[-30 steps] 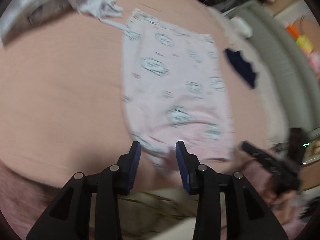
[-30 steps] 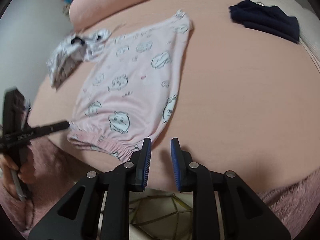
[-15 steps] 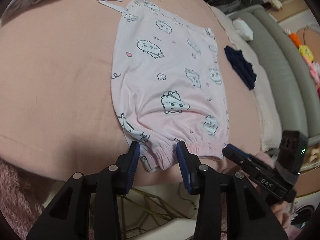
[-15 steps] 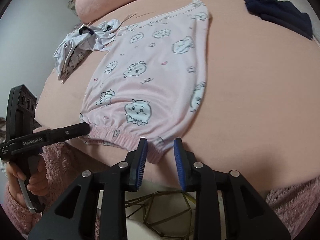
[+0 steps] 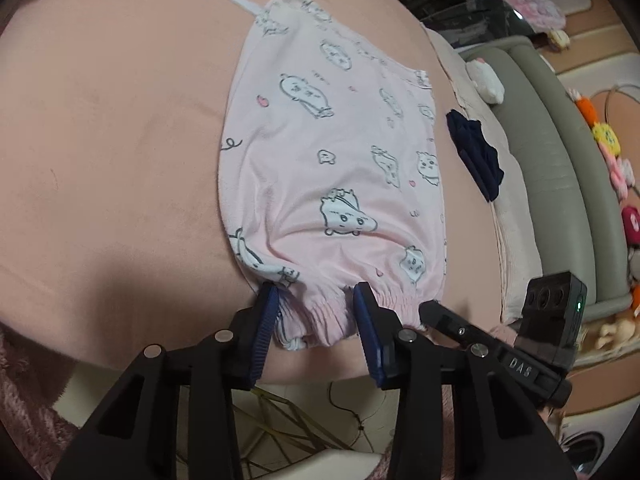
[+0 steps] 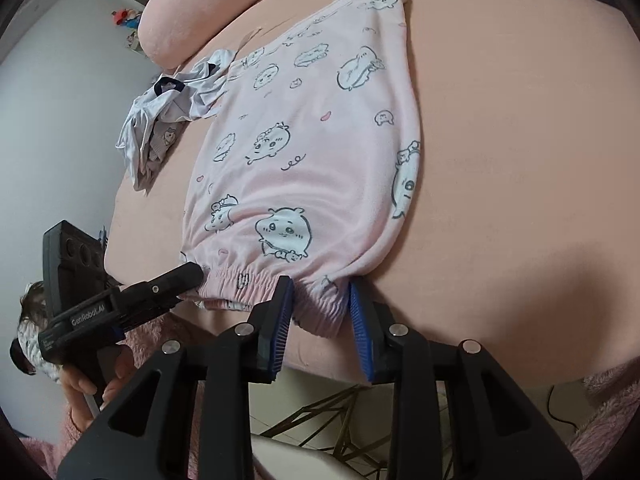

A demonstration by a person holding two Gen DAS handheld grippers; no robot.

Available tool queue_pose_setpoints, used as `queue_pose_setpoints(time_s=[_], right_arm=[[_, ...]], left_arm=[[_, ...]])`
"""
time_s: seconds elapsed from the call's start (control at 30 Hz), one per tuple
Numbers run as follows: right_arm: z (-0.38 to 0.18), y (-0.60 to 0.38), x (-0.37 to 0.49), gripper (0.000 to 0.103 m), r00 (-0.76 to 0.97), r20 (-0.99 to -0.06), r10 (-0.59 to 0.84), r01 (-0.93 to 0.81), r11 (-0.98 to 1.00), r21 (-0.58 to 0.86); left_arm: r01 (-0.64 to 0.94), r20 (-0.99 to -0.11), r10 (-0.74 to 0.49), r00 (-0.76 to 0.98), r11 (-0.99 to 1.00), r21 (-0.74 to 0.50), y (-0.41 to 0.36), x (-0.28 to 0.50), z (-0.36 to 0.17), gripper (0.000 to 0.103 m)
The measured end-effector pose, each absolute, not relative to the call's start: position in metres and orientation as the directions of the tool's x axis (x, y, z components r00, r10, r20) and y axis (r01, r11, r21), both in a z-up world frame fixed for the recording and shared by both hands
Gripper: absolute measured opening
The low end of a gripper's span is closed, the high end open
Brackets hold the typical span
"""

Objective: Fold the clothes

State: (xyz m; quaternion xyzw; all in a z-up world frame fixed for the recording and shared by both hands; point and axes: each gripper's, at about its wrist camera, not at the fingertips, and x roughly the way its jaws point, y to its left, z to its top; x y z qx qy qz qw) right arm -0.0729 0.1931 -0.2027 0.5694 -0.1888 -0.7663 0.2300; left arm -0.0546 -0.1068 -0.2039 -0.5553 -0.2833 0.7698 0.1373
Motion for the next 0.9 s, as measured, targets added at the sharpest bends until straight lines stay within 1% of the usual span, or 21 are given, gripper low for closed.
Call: queue_pose_setpoints(time_s=[0.03, 0.1, 0.17, 0.43, 0.47, 0.53, 0.6, 0.63, 0.67, 0.7, 0.73, 0.77, 0.83, 0.87, 0.9], right_arm=[[-0.203, 0.190, -0.074, 0.027, -0.247, -0.787, -0.565, 0.139, -0.825, 0.548], [-0.202, 0.190, -0.074, 0.024, -0.247, -0.788, -0.564, 0.134, -0.825, 0.548], [-0.196, 0.189, -0.071, 0.018, -0.256, -0.785, -0.564, 0.134, -0.825, 0.549], [-0.174, 0.194, -0.043, 0.016, -0.287, -0.779, -0.557, 0.171, -0.830, 0.531], [-0.173, 0.195, -0.040, 0.017, -0.291, -0.780, -0.554, 0.170, -0.833, 0.527], [-0.176, 0.196, -0.039, 0.018, -0.271, -0.805, -0.528, 0.164, -0.849, 0.502], [-0.176, 0.199, -0.038, 0.018, -0.256, -0.826, -0.502, 0.160, -0.865, 0.477], [-0.169, 0.204, -0.038, 0.019, -0.275, -0.817, -0.506, 0.160, -0.862, 0.480], [-0.161, 0.210, -0.037, 0.019, -0.306, -0.806, -0.507, 0.156, -0.862, 0.483], [-0.151, 0.216, -0.037, 0.019, -0.351, -0.789, -0.504, 0.145, -0.862, 0.486], [-0.144, 0.218, -0.039, 0.027, -0.391, -0.778, -0.492, 0.136, -0.867, 0.480], [-0.140, 0.216, -0.043, 0.039, -0.424, -0.774, -0.471, 0.131, -0.877, 0.462], [-0.137, 0.209, -0.052, 0.039, -0.469, -0.773, -0.427, 0.131, -0.899, 0.417], [-0.143, 0.199, -0.060, 0.037, -0.459, -0.791, -0.404, 0.155, -0.913, 0.376], [-0.149, 0.188, -0.069, 0.036, -0.449, -0.809, -0.380, 0.179, -0.925, 0.335]], left_arm=[[0.096, -0.785, 0.515, -0.344, -0.813, -0.575, -0.104, -0.056, -0.203, 0.040], [0.081, -0.787, 0.503, -0.358, -0.823, -0.562, -0.101, -0.056, -0.197, 0.025], [0.079, -0.782, 0.502, -0.368, -0.822, -0.564, -0.102, -0.053, -0.191, 0.022], [0.047, -0.784, 0.509, -0.355, -0.828, -0.559, -0.102, -0.031, -0.179, 0.020], [0.056, -0.793, 0.507, -0.336, -0.830, -0.555, -0.103, -0.030, -0.182, 0.025], [0.080, -0.811, 0.496, -0.310, -0.837, -0.542, -0.108, -0.031, -0.185, 0.030], [0.085, -0.808, 0.489, -0.328, -0.837, -0.540, -0.117, -0.031, -0.176, 0.030], [0.075, -0.809, 0.477, -0.344, -0.844, -0.530, -0.121, -0.033, -0.169, 0.031], [0.035, -0.809, 0.466, -0.358, -0.859, -0.510, -0.120, -0.035, -0.159, 0.041], [-0.020, -0.808, 0.457, -0.371, -0.874, -0.485, -0.117, -0.038, -0.148, 0.055], [-0.068, -0.804, 0.456, -0.382, -0.881, -0.468, -0.112, -0.042, -0.140, 0.055], [-0.112, -0.797, 0.460, -0.391, -0.884, -0.455, -0.104, -0.046, -0.135, 0.055], [-0.173, -0.800, 0.450, -0.398, -0.893, -0.416, -0.086, -0.060, -0.133, 0.055], [-0.201, -0.803, 0.443, -0.400, -0.897, -0.394, -0.076, -0.068, -0.134, 0.055], [-0.207, -0.821, 0.425, -0.381, -0.905, -0.373, -0.070, -0.076, -0.140, 0.053]])
